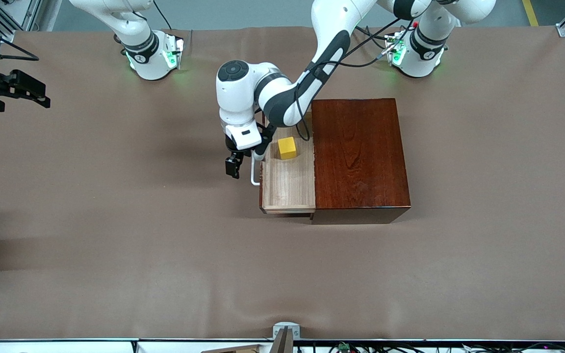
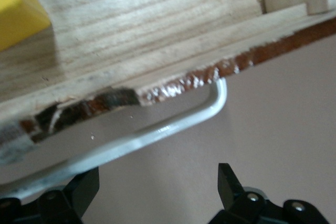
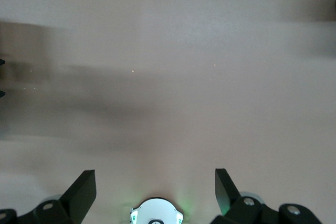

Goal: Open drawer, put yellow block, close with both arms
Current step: 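Push the drawer shut with the left gripper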

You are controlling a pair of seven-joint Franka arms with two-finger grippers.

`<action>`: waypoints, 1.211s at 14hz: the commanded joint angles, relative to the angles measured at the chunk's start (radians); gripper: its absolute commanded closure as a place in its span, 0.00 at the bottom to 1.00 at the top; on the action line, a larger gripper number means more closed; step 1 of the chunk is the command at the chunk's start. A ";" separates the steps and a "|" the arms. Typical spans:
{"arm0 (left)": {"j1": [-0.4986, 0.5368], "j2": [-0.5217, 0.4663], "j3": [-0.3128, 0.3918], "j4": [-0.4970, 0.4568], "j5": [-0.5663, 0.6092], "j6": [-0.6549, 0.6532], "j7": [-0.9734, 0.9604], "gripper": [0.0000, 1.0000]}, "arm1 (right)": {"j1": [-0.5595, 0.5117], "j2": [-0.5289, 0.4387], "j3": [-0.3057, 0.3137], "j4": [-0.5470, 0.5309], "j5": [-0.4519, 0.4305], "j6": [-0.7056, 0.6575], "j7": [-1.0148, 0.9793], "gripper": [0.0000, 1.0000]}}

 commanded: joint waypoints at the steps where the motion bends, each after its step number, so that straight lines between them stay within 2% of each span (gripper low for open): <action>1: 0.009 0.019 0.007 0.038 -0.001 -0.050 -0.023 0.00 | -0.016 0.000 0.011 0.013 -0.006 -0.015 -0.010 0.00; 6: 0.047 -0.005 0.007 0.038 -0.001 -0.243 0.029 0.00 | -0.016 0.002 0.011 0.011 -0.006 -0.021 -0.009 0.00; 11: 0.084 -0.039 0.014 0.032 0.002 -0.371 0.103 0.00 | -0.016 0.002 0.011 0.011 -0.006 -0.021 -0.010 0.00; 17: 0.120 -0.039 0.015 0.031 0.006 -0.495 0.106 0.00 | -0.015 0.002 0.011 0.011 -0.006 -0.022 -0.010 0.00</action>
